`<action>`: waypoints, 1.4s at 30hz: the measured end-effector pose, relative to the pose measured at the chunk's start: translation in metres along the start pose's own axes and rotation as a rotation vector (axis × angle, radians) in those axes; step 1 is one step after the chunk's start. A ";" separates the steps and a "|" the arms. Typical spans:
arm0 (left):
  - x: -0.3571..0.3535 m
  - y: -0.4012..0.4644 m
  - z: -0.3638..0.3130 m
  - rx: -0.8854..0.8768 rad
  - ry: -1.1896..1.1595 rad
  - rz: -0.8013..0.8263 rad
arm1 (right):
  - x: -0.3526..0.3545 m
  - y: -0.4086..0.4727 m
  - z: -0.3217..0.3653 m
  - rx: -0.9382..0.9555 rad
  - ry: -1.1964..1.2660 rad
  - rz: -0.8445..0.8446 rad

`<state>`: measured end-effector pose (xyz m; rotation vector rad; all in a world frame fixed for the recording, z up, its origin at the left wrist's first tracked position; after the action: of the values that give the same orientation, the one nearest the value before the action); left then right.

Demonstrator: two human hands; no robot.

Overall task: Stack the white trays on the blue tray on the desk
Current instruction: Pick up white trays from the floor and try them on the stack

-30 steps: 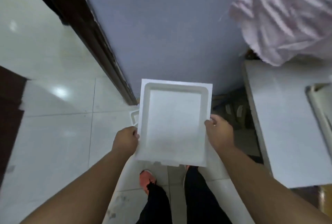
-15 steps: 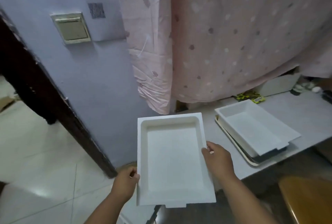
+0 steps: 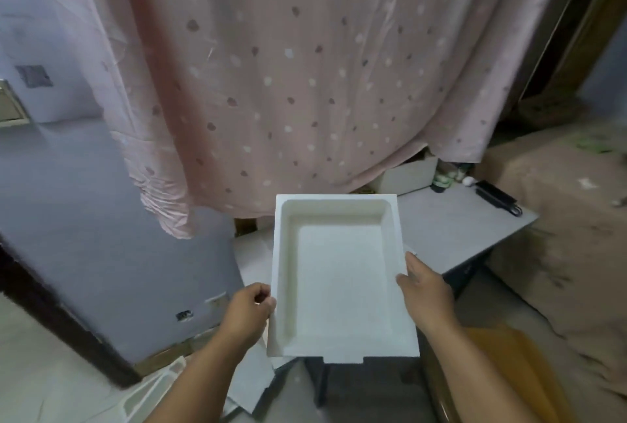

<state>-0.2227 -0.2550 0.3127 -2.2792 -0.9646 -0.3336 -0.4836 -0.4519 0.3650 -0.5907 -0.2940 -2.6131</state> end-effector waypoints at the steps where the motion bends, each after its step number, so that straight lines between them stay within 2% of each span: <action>1: -0.006 -0.003 -0.008 -0.010 0.005 0.002 | 0.009 0.001 -0.005 -0.021 0.039 -0.018; 4: -0.031 -0.003 -0.036 -0.028 0.012 0.014 | 0.042 0.012 -0.024 -0.073 0.132 -0.114; 7: -0.056 0.003 -0.054 -0.019 0.035 0.027 | 0.065 0.027 -0.052 -0.220 0.230 -0.217; 10: -0.083 0.015 -0.065 -0.001 0.062 0.075 | 0.076 0.044 -0.079 -0.331 0.240 -0.288; 13: -0.100 0.038 -0.076 0.022 0.090 0.120 | 0.078 0.074 -0.089 -0.361 0.201 -0.288; 21: -0.117 0.096 -0.105 0.065 0.089 0.116 | 0.071 0.186 -0.054 -0.146 -0.112 -0.148; 26: -0.126 0.115 -0.114 0.131 0.077 0.070 | 0.048 0.240 -0.062 -0.083 -0.207 -0.009; 35: -0.144 0.148 -0.100 0.347 0.129 -0.077 | -0.009 0.311 -0.116 -0.066 -0.225 0.266; 42: -0.162 0.158 -0.092 0.432 0.158 -0.145 | -0.027 0.336 -0.133 -0.043 -0.180 0.375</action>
<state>-0.2219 -0.4872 0.2382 -1.7719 -1.0104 -0.3252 -0.3529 -0.7763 0.2708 -0.8134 -0.1630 -2.2147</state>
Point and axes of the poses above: each hand's wrist, its own y-axis towards the middle knuckle, its own x-axis out of the back of the hand, z = x × y, the point moved 7 cm from there along y, towards the middle knuckle, and after that the axes turned 12 degrees about x, right-handed, at the moved point
